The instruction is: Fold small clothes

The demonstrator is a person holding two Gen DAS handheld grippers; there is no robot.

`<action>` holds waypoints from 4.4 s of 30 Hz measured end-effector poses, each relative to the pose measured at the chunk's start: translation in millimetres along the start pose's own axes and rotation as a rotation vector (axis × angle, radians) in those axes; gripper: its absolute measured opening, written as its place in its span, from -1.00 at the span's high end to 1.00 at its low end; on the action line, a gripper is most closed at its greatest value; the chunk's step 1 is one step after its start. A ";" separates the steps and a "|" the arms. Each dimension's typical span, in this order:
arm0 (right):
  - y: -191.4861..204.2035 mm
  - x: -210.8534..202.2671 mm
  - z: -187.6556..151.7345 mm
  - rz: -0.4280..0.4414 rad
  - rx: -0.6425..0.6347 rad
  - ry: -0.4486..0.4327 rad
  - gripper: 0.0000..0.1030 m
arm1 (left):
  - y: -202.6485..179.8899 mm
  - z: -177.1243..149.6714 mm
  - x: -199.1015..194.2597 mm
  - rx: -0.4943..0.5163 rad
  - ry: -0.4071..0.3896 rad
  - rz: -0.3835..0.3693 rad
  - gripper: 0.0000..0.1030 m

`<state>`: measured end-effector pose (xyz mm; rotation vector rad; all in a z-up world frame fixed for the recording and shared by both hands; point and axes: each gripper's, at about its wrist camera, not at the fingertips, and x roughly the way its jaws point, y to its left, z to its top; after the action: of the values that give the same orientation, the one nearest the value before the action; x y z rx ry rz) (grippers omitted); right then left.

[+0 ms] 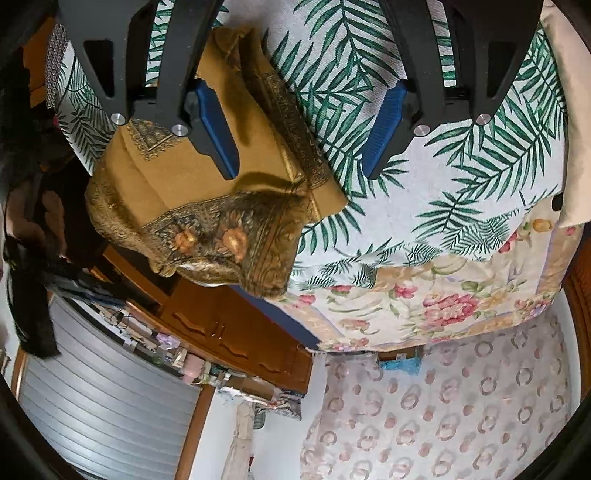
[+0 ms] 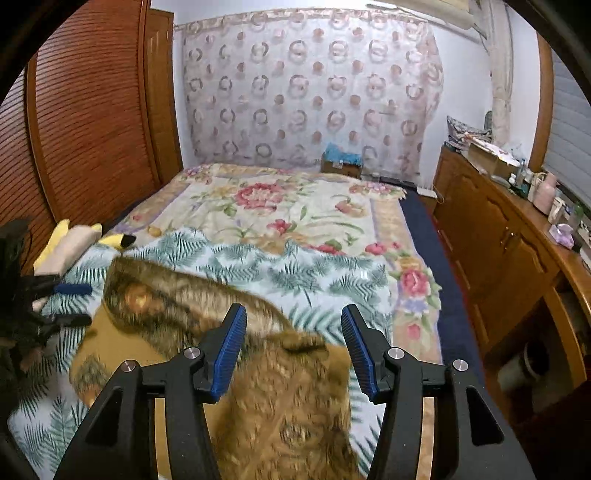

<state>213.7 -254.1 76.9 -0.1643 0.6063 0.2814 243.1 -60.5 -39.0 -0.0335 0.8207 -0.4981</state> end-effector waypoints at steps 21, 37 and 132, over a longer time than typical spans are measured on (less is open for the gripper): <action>-46.4 33.1 -62.0 0.058 0.204 0.220 -0.08 | 32.2 23.9 57.0 -0.132 0.127 -0.078 -0.35; -51.3 46.4 -54.2 0.133 0.118 0.233 0.45 | 19.3 26.7 62.7 -0.098 0.122 -0.093 0.25; 295.2 273.6 97.3 0.547 -0.421 0.117 -0.21 | 197.7 -184.0 -198.9 -0.483 -0.221 0.526 0.54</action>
<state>390.0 106.8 -24.0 -0.4231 0.6966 0.9356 80.3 230.9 -70.9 -0.3048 0.6821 0.2044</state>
